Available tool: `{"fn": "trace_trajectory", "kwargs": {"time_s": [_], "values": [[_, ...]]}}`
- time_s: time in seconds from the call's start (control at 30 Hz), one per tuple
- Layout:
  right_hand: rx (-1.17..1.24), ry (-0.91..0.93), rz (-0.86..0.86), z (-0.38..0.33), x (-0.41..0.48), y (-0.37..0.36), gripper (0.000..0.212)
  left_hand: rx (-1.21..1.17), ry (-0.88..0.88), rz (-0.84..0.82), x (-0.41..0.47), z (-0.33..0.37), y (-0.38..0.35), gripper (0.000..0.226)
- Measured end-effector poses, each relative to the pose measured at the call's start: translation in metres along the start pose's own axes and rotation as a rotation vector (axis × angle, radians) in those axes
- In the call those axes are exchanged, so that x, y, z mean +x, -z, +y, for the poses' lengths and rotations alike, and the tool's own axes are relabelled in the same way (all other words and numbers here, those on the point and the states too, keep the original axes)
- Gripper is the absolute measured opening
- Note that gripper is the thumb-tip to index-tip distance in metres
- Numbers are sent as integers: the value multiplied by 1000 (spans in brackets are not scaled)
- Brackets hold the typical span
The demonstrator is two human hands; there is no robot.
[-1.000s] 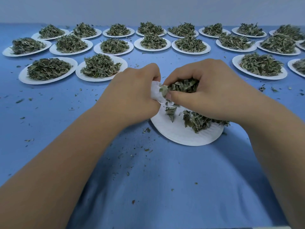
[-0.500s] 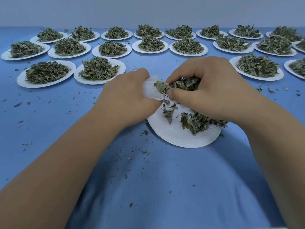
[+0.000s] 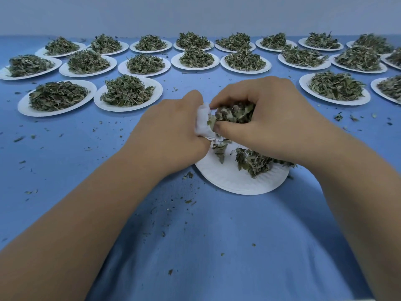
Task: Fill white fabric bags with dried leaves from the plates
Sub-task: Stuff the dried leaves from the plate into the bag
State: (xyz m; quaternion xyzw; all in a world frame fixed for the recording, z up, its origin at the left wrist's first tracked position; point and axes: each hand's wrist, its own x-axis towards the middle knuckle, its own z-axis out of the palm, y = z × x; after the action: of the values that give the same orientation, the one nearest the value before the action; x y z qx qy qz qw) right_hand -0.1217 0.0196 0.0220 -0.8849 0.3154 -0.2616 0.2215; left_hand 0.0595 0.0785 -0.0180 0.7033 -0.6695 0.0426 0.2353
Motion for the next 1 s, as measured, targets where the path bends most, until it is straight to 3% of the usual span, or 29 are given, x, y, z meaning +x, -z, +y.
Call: {"fn": "trace_trajectory", "kwargs": {"time_s": [0.1, 0.17, 0.33, 0.47, 0.83, 1.0], "values": [[45, -32, 55, 0, 1, 0, 32, 35, -19, 22, 0, 3, 4, 23], [47, -10, 72, 0, 1, 1, 28, 46, 4, 8, 0, 2, 4, 22], [183, -24, -68, -1, 0, 4, 16, 22, 34, -9, 1, 1, 1, 15], [239, -37, -156, 4, 0, 9, 24, -25, 35, 3, 2, 1, 2, 13], [297, -52, 12, 4, 6, -8, 20, -50, -105, 9, 4, 12, 3, 36], [179, -122, 88, 4, 10, -14, 27, 89, -313, 43, 13, 20, 9, 31]]}}
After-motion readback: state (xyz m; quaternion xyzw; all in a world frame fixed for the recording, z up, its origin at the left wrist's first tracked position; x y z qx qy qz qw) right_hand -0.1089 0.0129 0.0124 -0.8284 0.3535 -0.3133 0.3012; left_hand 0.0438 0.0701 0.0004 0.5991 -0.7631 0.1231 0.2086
